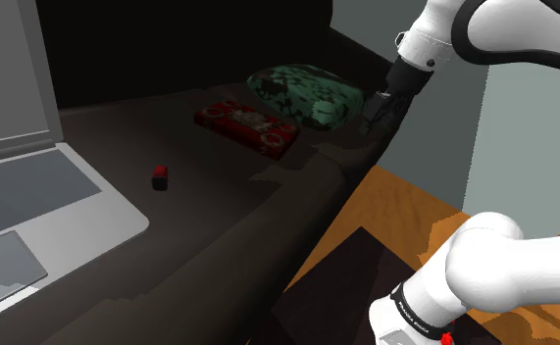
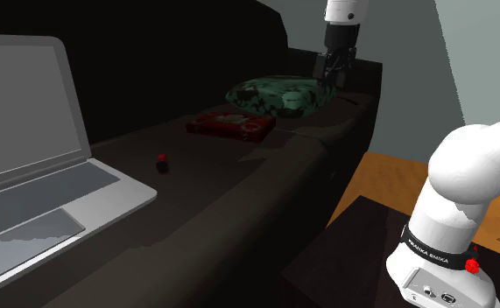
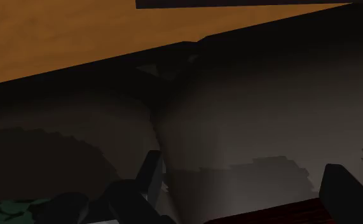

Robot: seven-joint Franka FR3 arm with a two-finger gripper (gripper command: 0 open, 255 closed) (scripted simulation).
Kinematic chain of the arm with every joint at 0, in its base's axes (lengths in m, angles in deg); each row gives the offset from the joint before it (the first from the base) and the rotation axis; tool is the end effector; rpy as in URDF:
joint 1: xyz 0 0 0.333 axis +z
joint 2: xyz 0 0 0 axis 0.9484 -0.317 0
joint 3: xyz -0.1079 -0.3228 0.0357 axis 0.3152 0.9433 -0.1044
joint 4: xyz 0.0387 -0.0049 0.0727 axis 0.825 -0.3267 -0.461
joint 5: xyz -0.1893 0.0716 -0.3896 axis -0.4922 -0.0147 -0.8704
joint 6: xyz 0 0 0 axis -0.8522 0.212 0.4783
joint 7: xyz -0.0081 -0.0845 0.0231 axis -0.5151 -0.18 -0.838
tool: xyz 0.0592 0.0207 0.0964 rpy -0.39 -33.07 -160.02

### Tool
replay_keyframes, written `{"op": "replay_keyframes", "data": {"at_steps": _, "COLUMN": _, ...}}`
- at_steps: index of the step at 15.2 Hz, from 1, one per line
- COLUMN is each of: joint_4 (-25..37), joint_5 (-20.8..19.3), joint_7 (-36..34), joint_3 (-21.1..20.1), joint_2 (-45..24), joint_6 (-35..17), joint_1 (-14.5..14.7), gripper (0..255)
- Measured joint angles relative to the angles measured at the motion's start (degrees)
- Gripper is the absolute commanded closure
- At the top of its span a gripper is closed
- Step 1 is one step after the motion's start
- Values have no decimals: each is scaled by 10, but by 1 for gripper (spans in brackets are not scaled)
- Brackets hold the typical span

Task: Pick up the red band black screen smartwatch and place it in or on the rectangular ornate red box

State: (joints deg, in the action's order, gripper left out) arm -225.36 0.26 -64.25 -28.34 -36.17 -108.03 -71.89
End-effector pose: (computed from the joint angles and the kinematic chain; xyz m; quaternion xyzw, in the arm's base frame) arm 0.3356 -0.0085 0.5873 0.9963 -0.0251 0.0566 0.0599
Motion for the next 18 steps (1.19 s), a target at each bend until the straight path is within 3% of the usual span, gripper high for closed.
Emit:
{"op": "replay_keyframes", "data": {"at_steps": 6, "joint_4": 30, "joint_5": 18, "joint_7": -35, "joint_3": -44, "joint_2": -62, "joint_6": -16, "joint_1": 18, "gripper": 0}}
{"op": "replay_keyframes", "data": {"at_steps": 18, "joint_4": 176, "joint_5": 29, "joint_7": -140, "joint_3": -165, "joint_2": -279, "joint_6": -33, "joint_1": 54, "gripper": 0}}
